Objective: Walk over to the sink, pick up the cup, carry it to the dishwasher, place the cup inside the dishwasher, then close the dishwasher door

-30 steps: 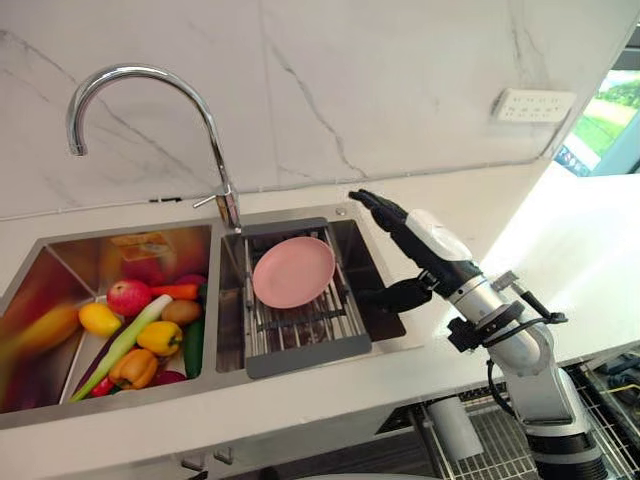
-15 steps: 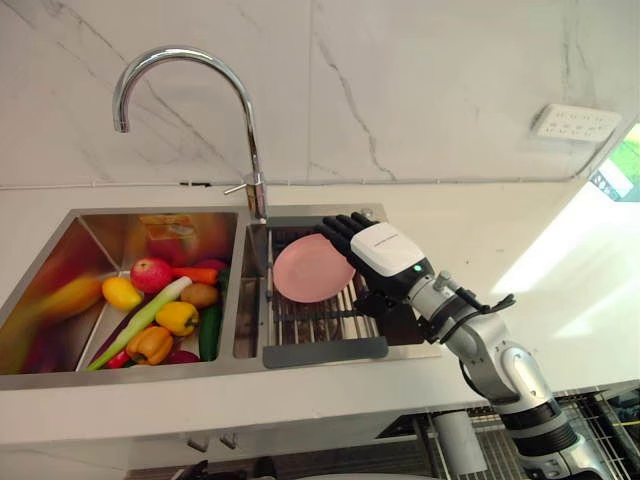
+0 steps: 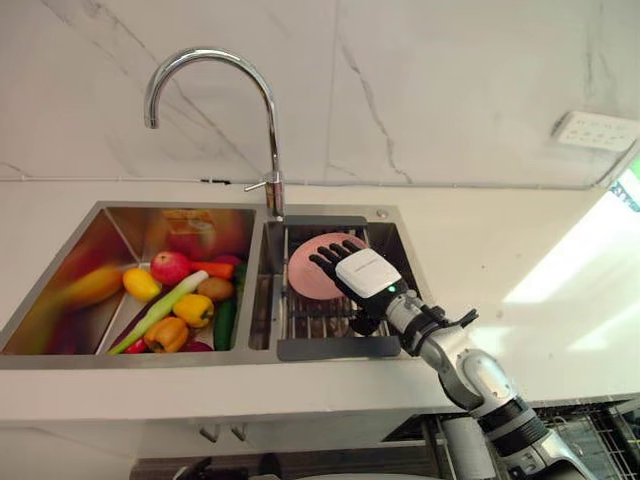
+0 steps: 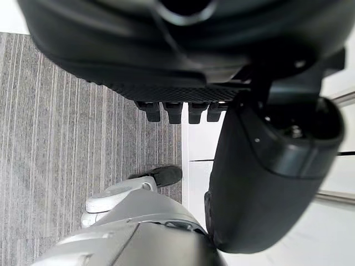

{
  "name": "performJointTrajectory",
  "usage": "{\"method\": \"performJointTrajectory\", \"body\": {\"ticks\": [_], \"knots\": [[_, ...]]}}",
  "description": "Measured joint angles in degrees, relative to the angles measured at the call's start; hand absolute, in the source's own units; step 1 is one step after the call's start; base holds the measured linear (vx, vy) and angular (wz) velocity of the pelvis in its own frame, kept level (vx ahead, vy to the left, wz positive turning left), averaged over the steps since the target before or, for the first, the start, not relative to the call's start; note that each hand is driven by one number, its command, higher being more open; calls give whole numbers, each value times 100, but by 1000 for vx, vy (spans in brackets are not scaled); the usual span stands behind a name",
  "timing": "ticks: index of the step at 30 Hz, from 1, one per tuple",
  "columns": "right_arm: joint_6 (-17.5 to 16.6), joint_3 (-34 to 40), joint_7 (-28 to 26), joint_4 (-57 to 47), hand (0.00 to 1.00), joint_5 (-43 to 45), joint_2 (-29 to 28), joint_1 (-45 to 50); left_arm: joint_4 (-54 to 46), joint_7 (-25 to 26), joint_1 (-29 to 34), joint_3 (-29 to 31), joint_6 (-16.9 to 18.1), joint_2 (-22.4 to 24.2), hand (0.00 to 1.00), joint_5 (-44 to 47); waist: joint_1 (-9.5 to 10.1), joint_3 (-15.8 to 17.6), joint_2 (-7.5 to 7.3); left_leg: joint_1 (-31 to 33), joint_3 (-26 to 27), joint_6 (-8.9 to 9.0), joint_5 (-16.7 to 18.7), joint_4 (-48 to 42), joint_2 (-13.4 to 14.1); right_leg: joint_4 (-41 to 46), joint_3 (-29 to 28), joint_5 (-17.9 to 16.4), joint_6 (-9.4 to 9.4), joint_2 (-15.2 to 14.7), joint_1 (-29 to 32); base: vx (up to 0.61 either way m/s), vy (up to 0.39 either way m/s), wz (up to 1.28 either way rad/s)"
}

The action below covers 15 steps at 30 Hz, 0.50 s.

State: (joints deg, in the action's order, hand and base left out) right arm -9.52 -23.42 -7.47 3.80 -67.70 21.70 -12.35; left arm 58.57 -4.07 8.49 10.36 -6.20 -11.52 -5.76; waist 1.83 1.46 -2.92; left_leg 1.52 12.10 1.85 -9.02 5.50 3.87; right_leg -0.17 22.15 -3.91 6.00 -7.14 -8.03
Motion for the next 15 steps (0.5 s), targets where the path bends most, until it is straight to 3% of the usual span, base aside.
{"method": "performJointTrajectory", "body": {"ticks": [6, 15], "knots": [[154, -79, 282, 478, 100, -212, -143, -265, -27, -4, -9, 103, -16, 81, 100, -7, 42, 92, 17, -66, -39, -56, 47, 0, -90, 54, 59, 29, 26, -89, -92, 66, -8, 5], [392, -191, 529, 772, 100, -355, -269, -378, -50, -6, -31, 110, -27, 106, 100, 2, 48, 228, 52, -165, -53, 1, 108, 1, -105, 39, 131, -29, 71, -105, -197, -17, -4, 0]]}}
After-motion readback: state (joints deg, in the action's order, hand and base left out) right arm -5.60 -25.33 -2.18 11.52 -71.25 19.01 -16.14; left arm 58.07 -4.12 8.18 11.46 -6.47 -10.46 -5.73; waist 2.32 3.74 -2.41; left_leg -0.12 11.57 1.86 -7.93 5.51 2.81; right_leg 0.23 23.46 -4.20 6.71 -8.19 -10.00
